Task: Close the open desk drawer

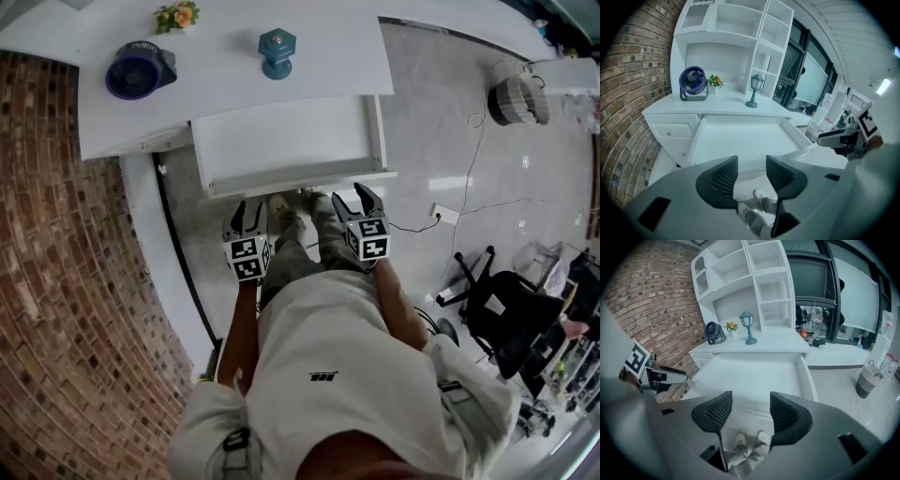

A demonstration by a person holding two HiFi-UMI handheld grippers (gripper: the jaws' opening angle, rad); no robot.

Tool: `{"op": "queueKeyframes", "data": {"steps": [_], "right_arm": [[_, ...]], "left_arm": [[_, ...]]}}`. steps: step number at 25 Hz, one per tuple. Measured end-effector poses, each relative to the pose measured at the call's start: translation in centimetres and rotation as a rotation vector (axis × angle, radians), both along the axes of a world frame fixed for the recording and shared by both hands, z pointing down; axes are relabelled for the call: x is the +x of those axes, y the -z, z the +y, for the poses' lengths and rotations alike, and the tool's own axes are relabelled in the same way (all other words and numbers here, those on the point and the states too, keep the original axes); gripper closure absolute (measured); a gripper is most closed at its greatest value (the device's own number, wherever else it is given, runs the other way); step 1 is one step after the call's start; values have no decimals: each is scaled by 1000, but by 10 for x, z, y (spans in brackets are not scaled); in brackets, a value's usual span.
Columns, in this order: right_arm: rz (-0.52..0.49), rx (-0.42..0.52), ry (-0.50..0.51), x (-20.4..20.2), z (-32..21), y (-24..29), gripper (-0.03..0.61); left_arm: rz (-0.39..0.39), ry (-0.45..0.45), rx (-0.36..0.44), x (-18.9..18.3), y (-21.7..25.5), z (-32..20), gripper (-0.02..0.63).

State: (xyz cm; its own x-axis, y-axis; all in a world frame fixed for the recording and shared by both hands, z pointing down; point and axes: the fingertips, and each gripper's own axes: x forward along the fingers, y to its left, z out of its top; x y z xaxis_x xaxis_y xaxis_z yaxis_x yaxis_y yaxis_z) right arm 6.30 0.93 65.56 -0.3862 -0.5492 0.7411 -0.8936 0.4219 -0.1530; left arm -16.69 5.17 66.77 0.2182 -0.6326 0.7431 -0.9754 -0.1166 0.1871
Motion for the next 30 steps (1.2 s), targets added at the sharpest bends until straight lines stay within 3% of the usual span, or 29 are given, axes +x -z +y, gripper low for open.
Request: {"op": "queueKeyframes", "data": {"steps": [16, 30], "right_arm": [[36, -80, -111, 28, 15, -59, 318], [43, -108, -151, 31, 9, -89, 301]], "left_arm": [[59, -32, -123, 4, -61, 18, 402], [73, -20, -143, 0, -79, 7, 396]]}}
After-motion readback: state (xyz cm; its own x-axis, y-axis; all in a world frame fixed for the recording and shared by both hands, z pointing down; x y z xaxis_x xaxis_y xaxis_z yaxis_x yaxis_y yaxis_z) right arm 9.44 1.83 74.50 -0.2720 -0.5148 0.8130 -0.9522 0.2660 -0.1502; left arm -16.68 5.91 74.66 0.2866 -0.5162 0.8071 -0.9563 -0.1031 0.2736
